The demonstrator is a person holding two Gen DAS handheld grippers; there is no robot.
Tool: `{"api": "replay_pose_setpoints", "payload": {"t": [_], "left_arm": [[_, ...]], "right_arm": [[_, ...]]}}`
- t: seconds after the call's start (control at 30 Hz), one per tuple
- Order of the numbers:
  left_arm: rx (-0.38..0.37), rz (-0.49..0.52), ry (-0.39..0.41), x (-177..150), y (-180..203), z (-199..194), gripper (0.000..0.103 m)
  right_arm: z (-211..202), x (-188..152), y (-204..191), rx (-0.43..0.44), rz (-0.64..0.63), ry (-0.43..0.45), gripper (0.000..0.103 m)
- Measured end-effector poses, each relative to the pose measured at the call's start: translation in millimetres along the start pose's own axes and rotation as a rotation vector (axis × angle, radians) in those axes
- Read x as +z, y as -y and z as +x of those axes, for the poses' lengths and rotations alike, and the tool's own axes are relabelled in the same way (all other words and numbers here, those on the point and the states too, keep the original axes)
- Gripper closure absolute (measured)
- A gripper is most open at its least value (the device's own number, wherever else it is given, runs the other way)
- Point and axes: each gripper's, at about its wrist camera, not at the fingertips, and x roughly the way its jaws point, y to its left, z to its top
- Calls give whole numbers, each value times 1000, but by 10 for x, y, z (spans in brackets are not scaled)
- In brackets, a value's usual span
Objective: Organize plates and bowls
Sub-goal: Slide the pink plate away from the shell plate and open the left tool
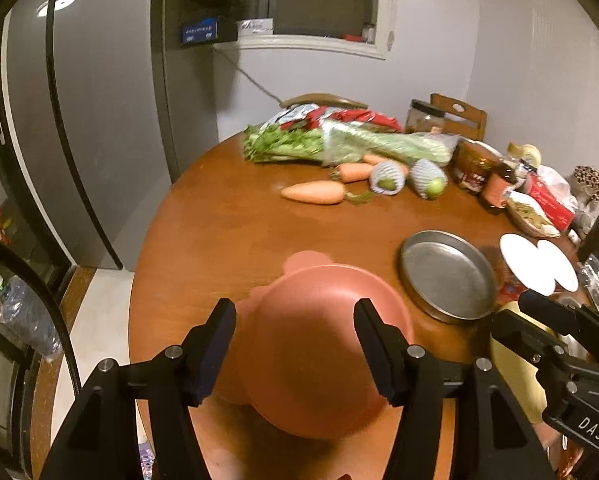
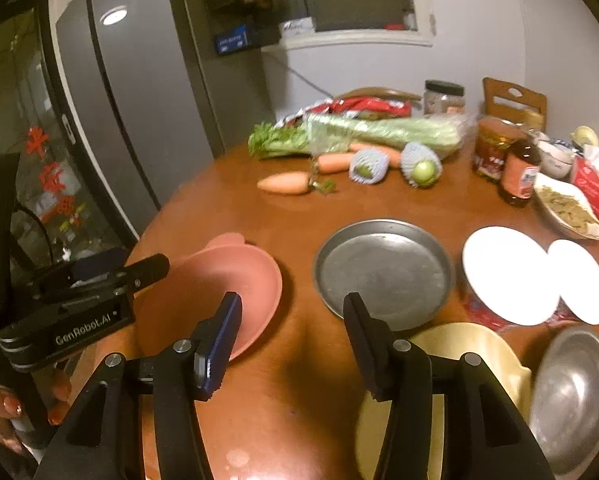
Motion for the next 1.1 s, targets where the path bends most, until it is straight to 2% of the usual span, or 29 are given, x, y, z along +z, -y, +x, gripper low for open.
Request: {"api": "replay_pose_setpoints", "payload": {"t": [0.33, 0.5, 0.83, 1.1], "left_arm": [[-79, 68, 41, -83, 520, -365, 41], [-124, 98, 41, -144, 803, -422, 41], [-147, 156, -17, -309, 1220, -250, 41], [-162, 181, -63, -477, 1419, -143, 41]], "right_arm": [[-592, -163, 194, -16, 33, 47, 47], [-903, -289, 405, -63, 62, 75, 47], [-1273, -651, 800, -133, 99, 73, 46], [-1305, -905, 950, -137, 122, 37, 46]]}}
